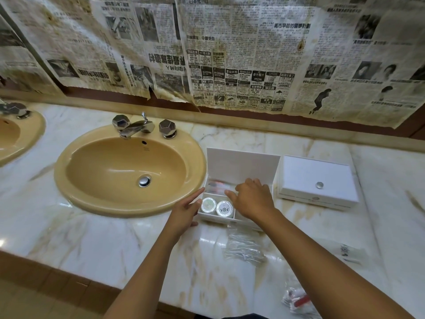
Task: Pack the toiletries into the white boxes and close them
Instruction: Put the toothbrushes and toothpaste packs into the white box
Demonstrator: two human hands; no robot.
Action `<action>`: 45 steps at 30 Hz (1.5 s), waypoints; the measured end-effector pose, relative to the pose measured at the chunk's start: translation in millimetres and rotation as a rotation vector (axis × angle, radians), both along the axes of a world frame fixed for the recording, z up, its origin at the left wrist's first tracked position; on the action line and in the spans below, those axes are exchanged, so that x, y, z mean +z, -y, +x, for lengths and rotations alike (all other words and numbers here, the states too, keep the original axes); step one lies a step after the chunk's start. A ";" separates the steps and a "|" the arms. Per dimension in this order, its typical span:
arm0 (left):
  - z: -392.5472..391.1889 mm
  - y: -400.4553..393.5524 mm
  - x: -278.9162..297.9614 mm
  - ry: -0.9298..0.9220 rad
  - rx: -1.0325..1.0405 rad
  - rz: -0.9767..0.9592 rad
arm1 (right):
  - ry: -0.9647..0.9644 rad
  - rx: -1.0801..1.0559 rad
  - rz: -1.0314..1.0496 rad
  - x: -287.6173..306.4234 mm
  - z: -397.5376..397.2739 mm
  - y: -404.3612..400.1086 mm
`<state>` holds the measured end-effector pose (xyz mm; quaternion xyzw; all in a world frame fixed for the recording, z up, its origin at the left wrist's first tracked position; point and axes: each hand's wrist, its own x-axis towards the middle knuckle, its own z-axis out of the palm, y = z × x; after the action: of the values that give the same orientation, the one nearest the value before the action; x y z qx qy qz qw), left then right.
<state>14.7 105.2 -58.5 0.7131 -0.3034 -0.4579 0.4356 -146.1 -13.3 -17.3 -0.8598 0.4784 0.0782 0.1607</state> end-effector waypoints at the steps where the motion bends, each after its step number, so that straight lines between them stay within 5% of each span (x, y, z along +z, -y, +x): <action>1: -0.2 -0.2 0.2 -0.001 0.000 0.002 | -0.009 -0.005 0.020 -0.7 -1.3 -1.6; 9: -3.3 -1.5 4.3 -0.004 0.002 -0.001 | 0.031 -0.027 0.148 3.3 -7.5 -2.6; 22: -11.5 -1.8 5.0 0.022 0.047 -0.020 | 0.389 -0.021 -0.071 24.1 -22.9 -34.5; 33: -14.0 -2.8 5.7 0.033 0.055 -0.026 | -0.004 0.183 0.142 -10.6 -39.4 -76.7; 45: -14.4 -4.4 6.1 0.030 0.055 -0.025 | 0.001 0.232 0.101 -29.7 -37.3 -90.6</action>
<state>0.3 109.5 -52.4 0.7225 -0.2959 -0.4311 0.4524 -183.4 77.3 -47.0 -0.9002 0.3709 0.1199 0.1941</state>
